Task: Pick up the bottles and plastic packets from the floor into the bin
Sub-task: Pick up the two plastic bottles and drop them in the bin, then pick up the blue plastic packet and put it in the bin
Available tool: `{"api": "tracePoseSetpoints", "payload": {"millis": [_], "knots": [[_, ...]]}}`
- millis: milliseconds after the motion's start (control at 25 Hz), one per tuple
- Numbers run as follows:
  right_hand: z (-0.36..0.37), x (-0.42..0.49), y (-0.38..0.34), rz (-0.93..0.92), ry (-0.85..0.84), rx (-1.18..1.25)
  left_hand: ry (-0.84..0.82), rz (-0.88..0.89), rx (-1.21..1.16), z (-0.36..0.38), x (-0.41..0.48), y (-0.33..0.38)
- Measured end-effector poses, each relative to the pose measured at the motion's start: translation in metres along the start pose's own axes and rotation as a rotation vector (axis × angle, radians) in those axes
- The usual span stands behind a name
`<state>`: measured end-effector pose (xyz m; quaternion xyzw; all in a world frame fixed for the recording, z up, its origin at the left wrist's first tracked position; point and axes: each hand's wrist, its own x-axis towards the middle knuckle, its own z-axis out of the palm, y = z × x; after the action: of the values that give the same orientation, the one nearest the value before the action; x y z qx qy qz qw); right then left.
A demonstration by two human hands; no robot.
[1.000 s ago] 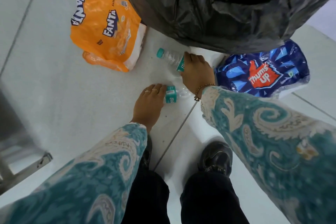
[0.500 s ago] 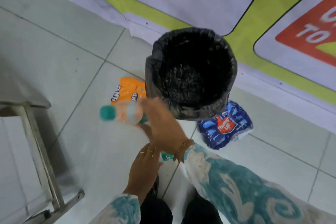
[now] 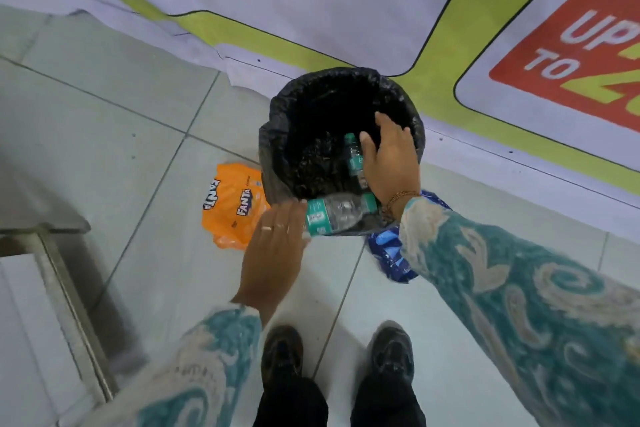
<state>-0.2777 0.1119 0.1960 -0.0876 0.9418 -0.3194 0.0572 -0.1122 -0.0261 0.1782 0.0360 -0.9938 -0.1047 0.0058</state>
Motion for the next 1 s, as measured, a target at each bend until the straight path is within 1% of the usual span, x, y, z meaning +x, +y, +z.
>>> {"api": "tracePoseSetpoints", "payload": {"millis": [80,160,280,320,360,400,440,520,560,600,640,720,760,800,840,880,920,1000], "knots": [[-0.002,-0.006,0.004,0.011,0.126,0.047,-0.009,-0.043,-0.008,0.003,0.025,0.002],[0.002,-0.014,0.014,0.109,0.227,0.060,-0.027,-0.120,-0.042,0.003,0.049,0.011],[0.010,-0.039,0.035,0.374,0.428,0.090,-0.047,-0.214,-0.166,0.003,0.074,0.028],[0.015,-0.053,0.044,0.487,0.460,0.104,-0.046,-0.251,-0.207,0.007,0.076,0.032],[0.020,-0.068,0.052,0.587,0.458,0.100,-0.021,-0.298,-0.231,0.011,0.073,0.034],[0.027,-0.084,0.060,0.659,0.428,0.069,0.020,-0.357,-0.247,0.016,0.064,0.035],[0.034,-0.101,0.067,0.694,0.381,0.024,0.072,-0.432,-0.267,0.022,0.050,0.035],[0.051,-0.130,0.079,0.692,0.251,-0.046,0.158,-0.601,-0.268,0.035,0.010,0.038],[0.059,-0.140,0.085,0.685,0.177,-0.062,0.146,-0.691,-0.254,0.042,-0.012,0.041],[0.067,-0.146,0.092,0.676,0.090,-0.077,0.087,-0.774,-0.245,0.051,-0.032,0.043],[0.074,-0.149,0.100,0.659,-0.008,-0.101,-0.019,-0.836,-0.250,0.061,-0.048,0.046],[0.092,-0.148,0.123,0.573,-0.199,-0.200,-0.288,-0.874,-0.269,0.087,-0.066,0.052],[0.102,-0.145,0.137,0.501,-0.271,-0.266,-0.429,-0.830,-0.251,0.105,-0.068,0.055],[0.111,-0.141,0.150,0.420,-0.332,-0.339,-0.554,-0.732,-0.206,0.121,-0.068,0.056],[0.122,-0.136,0.165,0.349,-0.369,-0.415,-0.637,-0.589,-0.144,0.141,-0.064,0.060],[0.134,-0.133,0.180,0.304,-0.392,-0.482,-0.699,-0.437,-0.082,0.161,-0.057,0.065],[0.148,-0.131,0.197,0.297,-0.408,-0.528,-0.745,-0.294,-0.036,0.182,-0.050,0.070],[0.163,-0.128,0.223,0.338,-0.434,-0.560,-0.785,-0.076,0.011,0.215,-0.034,0.079]]}}
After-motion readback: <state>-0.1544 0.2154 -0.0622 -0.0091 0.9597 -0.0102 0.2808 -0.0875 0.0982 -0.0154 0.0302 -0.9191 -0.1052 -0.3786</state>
